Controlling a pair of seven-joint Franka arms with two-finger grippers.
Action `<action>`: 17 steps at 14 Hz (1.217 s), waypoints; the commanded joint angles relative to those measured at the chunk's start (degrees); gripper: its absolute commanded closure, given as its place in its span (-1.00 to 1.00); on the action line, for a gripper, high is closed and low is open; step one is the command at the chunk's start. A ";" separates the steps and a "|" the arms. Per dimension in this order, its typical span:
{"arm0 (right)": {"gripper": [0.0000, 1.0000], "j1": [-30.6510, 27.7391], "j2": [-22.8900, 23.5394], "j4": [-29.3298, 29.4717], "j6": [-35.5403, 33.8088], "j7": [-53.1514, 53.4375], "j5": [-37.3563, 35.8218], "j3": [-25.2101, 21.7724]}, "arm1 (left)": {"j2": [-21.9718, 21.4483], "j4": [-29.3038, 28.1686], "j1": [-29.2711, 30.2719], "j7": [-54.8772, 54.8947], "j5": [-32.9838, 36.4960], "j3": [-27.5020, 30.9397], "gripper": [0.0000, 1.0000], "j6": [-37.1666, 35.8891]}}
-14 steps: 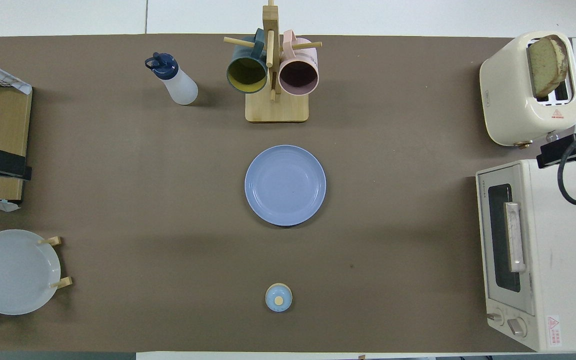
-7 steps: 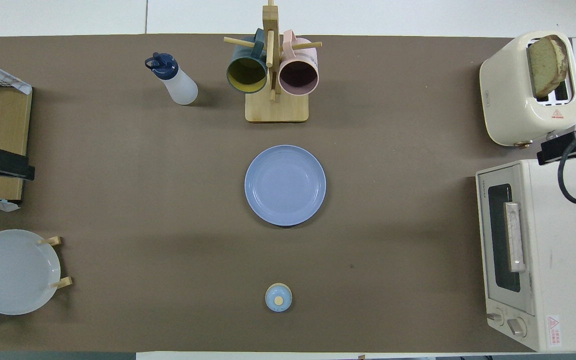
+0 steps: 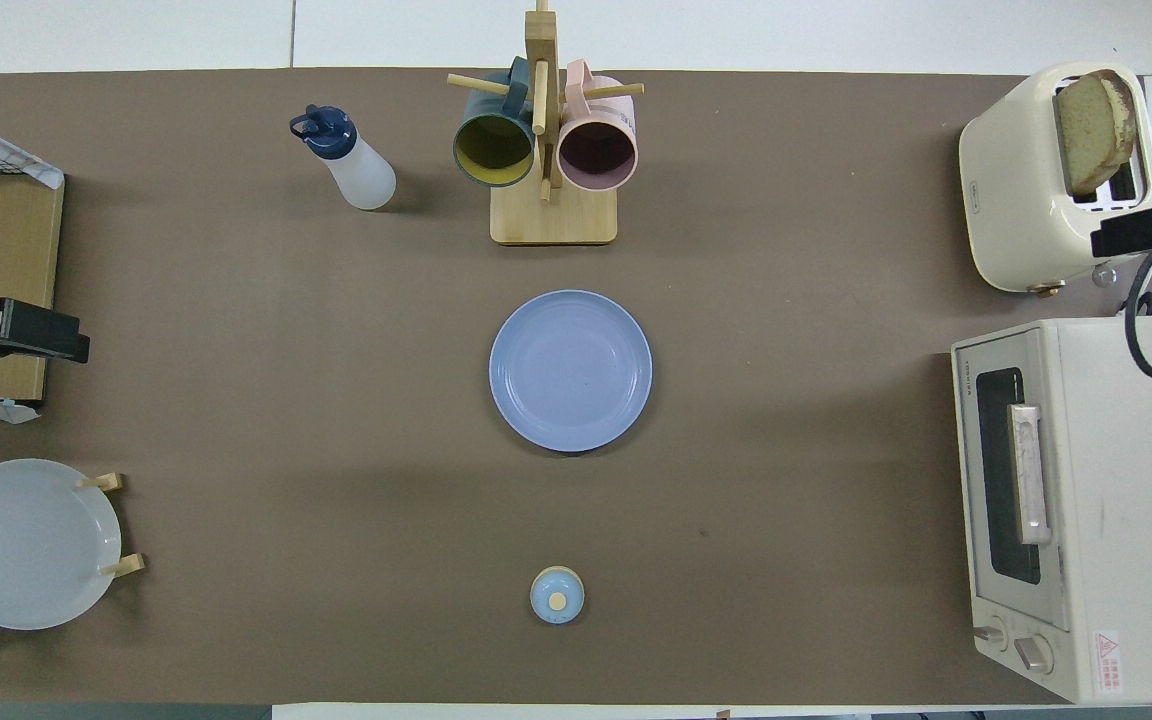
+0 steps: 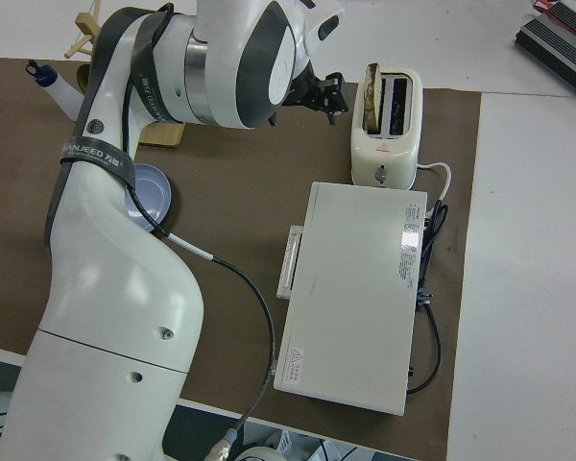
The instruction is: Put bread on plate and add seasoning
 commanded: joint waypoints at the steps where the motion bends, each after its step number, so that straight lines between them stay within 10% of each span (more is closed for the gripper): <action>1: -1.00 -2.31 -0.64 -4.47 9.96 -1.75 1.16 0.17 | -2.98 -6.36 -3.34 0.07 -0.25 0.22 -1.00 8.75; 11: -1.00 -6.17 10.51 -6.07 31.59 -4.56 3.61 0.17 | -6.41 -35.79 -13.28 -5.99 -0.25 0.05 -1.00 55.49; 17: -1.00 -6.26 14.39 -5.63 38.02 -5.62 6.61 0.17 | 7.45 -40.74 -15.12 -5.91 -0.43 0.22 -1.00 86.44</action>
